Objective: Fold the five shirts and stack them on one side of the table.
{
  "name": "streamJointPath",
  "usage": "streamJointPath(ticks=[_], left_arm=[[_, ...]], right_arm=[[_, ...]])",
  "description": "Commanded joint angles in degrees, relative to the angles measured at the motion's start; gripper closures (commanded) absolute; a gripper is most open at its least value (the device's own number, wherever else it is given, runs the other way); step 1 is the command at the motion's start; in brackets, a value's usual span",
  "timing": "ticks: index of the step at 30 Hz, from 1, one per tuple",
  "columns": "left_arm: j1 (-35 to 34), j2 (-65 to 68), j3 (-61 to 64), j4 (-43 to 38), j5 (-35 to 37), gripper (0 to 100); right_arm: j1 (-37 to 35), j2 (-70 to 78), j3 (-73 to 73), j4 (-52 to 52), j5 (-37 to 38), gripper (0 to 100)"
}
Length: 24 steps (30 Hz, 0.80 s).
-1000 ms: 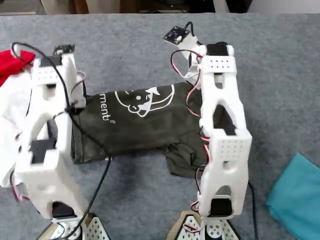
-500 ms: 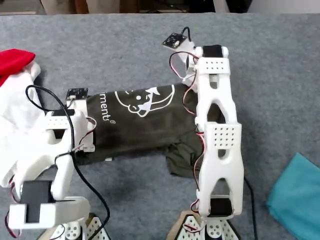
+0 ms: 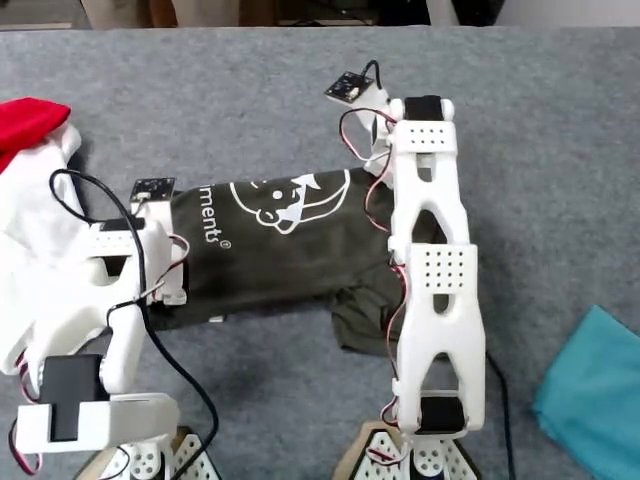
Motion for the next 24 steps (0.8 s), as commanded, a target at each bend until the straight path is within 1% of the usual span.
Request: streamJointPath(ticks=[1, 4, 7, 11, 14, 16, 19, 21, 24], left_arm=[[-3.96, 0.22, -0.26, 0.97, -2.02, 98], [-7.82, 0.40, -3.34, 3.25, -3.52, 98], [-9.93, 0.22, -6.33, 6.15, -4.57, 98], [-9.85, 0.13, -9.93, 9.58, -4.57, 98], [-8.62, 0.13, -13.19, 11.60, -4.31, 98], [-7.30, 0.13, -15.56, 13.36, -4.22, 98], [-4.57, 0.04, -19.34, 16.62, -2.99, 98], [-3.43, -1.80, -21.10, 18.02, -2.20, 98], [-2.46, -8.22, -20.84, 18.11, -2.02, 98]], right_arm=[[1.10, 0.04, -3.30, 2.02, -0.18, 99.3], [1.10, 0.04, -6.99, 5.19, -0.26, 99.3], [1.10, 0.04, -12.79, 8.79, -0.26, 99.3], [0.75, -0.04, -25.80, 16.97, -0.18, 99.3], [2.07, -1.10, -30.20, 16.97, -0.18, 99.3], [2.77, -4.00, -26.86, 16.97, -0.18, 99.3], [3.74, -11.74, -16.13, 16.97, 0.00, 99.3], [4.00, -18.77, -7.87, 16.88, 1.67, 99.3], [3.56, -29.85, 2.24, 16.70, 5.19, 99.3]])
